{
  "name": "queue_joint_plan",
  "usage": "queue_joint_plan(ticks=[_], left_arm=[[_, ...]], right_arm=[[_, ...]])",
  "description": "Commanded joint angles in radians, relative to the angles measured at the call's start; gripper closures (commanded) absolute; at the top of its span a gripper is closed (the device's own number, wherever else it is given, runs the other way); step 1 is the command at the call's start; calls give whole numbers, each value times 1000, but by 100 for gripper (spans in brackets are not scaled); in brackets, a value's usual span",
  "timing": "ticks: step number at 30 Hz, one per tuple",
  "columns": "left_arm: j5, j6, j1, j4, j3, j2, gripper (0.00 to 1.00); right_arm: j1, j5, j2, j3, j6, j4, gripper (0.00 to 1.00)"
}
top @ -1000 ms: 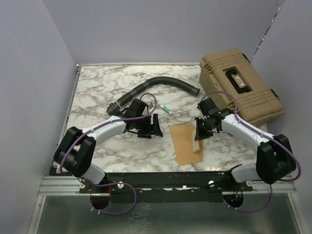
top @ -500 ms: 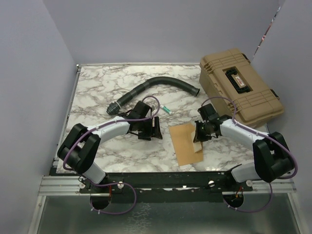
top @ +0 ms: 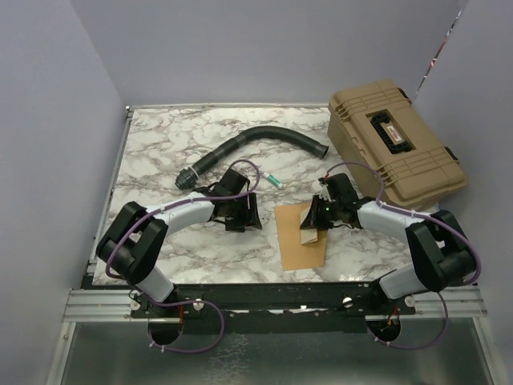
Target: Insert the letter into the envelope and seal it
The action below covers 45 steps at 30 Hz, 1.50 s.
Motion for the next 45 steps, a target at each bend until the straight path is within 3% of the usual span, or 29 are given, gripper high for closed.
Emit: queue_joint_plan(ticks=[1, 6, 12, 16, 22, 26, 37, 41, 45], left_arm=[[-83, -26, 2, -7, -11, -12, 38], [-113, -30, 19, -5, -6, -41, 38], [-66, -28, 20, 34, -3, -60, 37], [-35, -40, 20, 64, -12, -56, 37], [40, -63, 20, 130, -40, -44, 37], [98, -85, 20, 176, -59, -26, 37], [-11, -117, 83, 170, -128, -82, 37], [-7, -92, 130, 170, -122, -133, 37], [61, -42, 145, 170, -77, -195, 31]], right_arm=[[10, -53, 36, 12, 24, 112, 99], [17, -4, 5, 44, 0, 77, 100], [16, 174, -80, 64, -48, -146, 100], [17, 149, -94, 44, -92, -211, 100], [17, 41, -72, -45, -115, -123, 100], [17, -69, -37, -108, -103, 28, 99], [47, -83, 99, -136, 38, 354, 100], [60, -97, 130, -78, 51, 370, 100], [59, -144, 10, -55, 5, 312, 100]])
